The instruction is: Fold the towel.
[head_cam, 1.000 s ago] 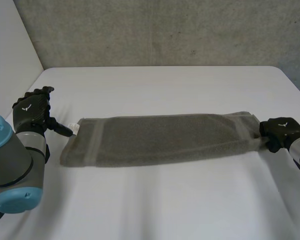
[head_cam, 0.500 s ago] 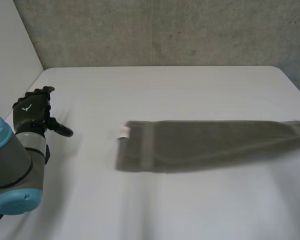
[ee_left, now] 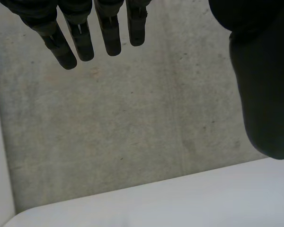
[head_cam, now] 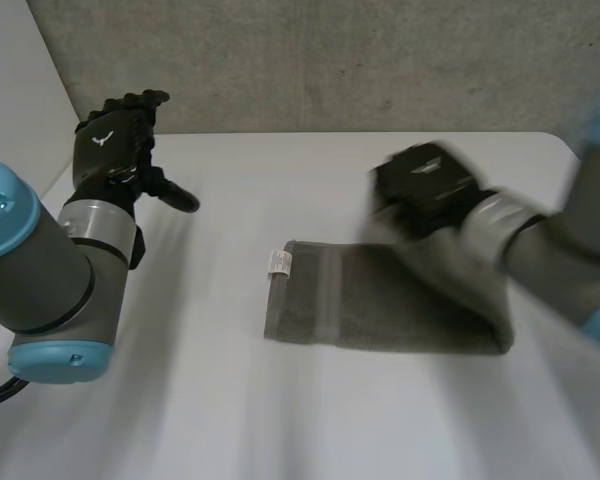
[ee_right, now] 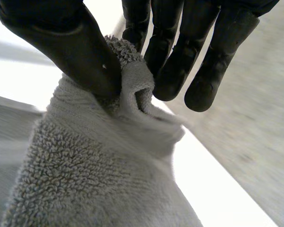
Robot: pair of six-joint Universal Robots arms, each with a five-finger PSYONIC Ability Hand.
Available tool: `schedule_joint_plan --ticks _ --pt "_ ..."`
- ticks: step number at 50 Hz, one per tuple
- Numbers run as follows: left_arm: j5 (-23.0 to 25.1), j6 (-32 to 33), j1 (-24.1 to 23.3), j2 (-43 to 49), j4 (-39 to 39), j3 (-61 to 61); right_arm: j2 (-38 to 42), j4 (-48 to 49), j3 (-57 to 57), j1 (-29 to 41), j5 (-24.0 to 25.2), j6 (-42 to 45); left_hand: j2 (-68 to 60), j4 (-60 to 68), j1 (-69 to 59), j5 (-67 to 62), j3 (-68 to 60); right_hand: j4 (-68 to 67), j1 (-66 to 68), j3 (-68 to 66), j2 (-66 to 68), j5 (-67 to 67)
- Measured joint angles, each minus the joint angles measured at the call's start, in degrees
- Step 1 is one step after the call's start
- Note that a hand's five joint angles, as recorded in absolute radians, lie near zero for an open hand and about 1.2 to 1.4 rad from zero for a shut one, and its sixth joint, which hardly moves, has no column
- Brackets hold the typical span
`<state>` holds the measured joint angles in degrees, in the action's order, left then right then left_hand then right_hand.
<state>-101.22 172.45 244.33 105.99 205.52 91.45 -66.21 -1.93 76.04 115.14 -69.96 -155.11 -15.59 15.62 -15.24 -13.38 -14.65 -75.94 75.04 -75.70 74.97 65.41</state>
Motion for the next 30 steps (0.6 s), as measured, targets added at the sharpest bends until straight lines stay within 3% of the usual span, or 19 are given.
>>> schedule_joint_plan --ticks 1,5,8,14,23,30 --pt "-0.1 0.0 -0.2 0.1 0.0 -0.1 0.7 0.5 0.0 1.5 -0.6 0.0 0.0 0.0 0.0 0.0 0.0 2.8 -2.4 2.6 -2.4 -1.9" --pt "-0.3 0.0 -1.7 1.2 0.1 -0.5 5.9 3.0 0.0 9.0 -4.2 0.2 0.0 0.0 0.0 0.0 0.0 40.6 -40.4 40.5 -41.5 -42.4" --pt "-0.4 0.1 -2.8 2.7 0.2 -0.5 8.3 3.6 0.5 10.9 -6.1 0.3 0.0 0.0 0.0 0.0 0.0 60.4 -59.1 60.3 -60.1 -61.8" --pt "-0.5 0.2 -3.8 4.9 0.2 -0.2 7.9 3.7 4.4 8.5 -7.9 0.1 0.0 0.0 0.0 0.0 0.0 61.3 -60.8 61.8 -60.9 -62.1" --pt "-0.4 0.2 -3.9 5.9 0.3 0.1 0.6 4.8 17.7 -6.0 -6.8 0.4 0.0 0.0 0.0 0.0 0.0 60.9 -59.9 60.8 -60.0 -60.7" --pt "-0.4 0.2 -4.0 5.9 0.4 0.4 -2.1 8.9 27.2 -12.4 -5.2 1.3 0.0 0.0 0.0 0.0 0.0 44.2 -43.2 43.4 -42.6 -43.0"
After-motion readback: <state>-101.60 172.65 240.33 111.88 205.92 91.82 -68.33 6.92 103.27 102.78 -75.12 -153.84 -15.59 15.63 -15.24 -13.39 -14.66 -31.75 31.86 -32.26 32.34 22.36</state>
